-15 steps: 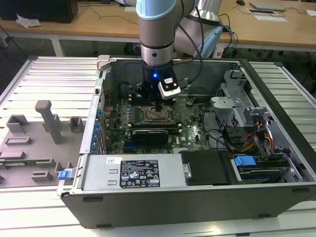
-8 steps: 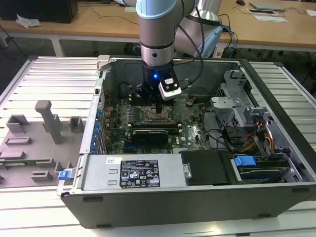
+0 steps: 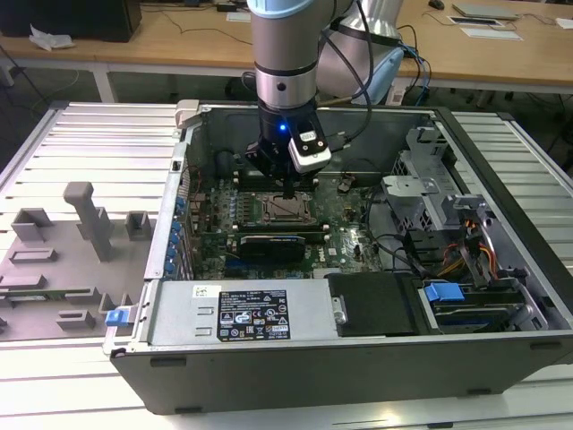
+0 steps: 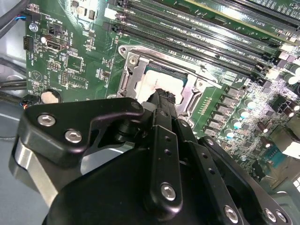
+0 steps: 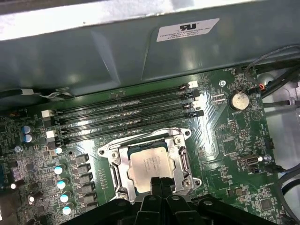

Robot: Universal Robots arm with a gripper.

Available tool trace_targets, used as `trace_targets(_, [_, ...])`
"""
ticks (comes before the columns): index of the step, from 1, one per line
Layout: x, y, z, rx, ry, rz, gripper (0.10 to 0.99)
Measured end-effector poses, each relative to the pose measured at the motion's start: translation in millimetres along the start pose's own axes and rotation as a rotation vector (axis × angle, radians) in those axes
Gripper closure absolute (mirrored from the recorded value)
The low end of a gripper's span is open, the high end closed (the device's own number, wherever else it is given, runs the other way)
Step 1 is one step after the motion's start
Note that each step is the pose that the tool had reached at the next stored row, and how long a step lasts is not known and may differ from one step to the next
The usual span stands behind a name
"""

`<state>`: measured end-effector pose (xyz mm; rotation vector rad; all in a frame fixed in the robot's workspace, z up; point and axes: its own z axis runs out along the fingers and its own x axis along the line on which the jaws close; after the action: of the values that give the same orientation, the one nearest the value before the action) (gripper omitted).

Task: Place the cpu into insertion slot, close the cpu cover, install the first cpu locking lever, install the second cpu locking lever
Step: 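Install the first cpu locking lever, then install the second cpu locking lever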

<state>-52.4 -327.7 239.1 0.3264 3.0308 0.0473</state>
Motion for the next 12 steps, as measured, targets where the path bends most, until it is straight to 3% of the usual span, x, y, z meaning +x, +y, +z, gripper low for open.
trace_targets(12, [0.0, 0.0, -0.7, 0.001, 0.0002, 0.000, 0.980])
